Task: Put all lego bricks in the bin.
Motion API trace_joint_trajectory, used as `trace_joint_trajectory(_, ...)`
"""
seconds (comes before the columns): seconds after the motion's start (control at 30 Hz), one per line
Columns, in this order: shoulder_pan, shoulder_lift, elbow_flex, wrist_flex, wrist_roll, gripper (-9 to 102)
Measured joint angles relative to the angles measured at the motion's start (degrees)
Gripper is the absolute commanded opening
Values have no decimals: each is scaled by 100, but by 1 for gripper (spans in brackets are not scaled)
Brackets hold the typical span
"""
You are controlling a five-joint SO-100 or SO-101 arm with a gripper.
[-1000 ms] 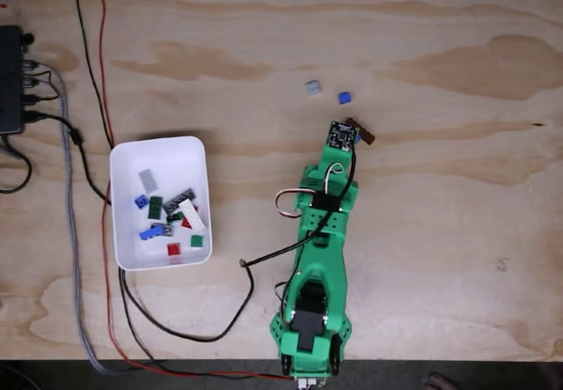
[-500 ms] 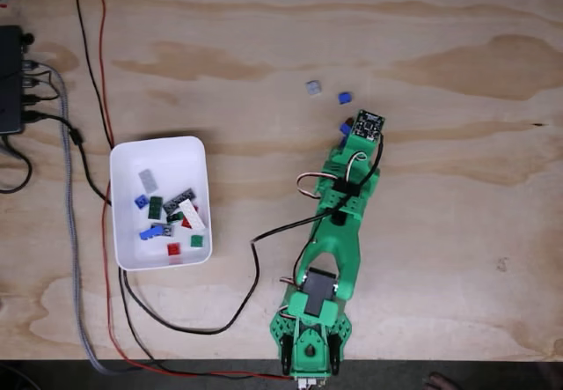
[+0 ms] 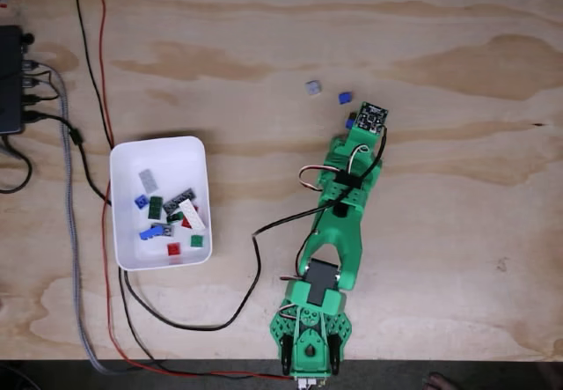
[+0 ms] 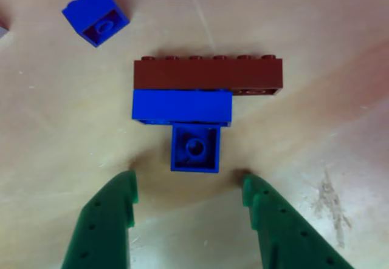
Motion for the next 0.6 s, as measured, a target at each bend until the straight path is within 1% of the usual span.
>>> trace_joint_trajectory(0.23,-62,-220,-123,-237,-18,21)
trace_joint_trajectory(0.3,-26,-308,-211,-308,-70,16)
trace_joint_trajectory(0.33,-9,-334,-246,-316,-88,11)
trace_joint_trajectory(0.37,18,-387,-299,-299,-114,3)
trace_joint_trajectory(0.4,35,-457,-343,-387,-132,0)
trace_joint_trajectory(0.53,44,-466,-378,-334,-97,0)
trace_joint_trajectory(0.6,-9,-202,-264,-35,53,0)
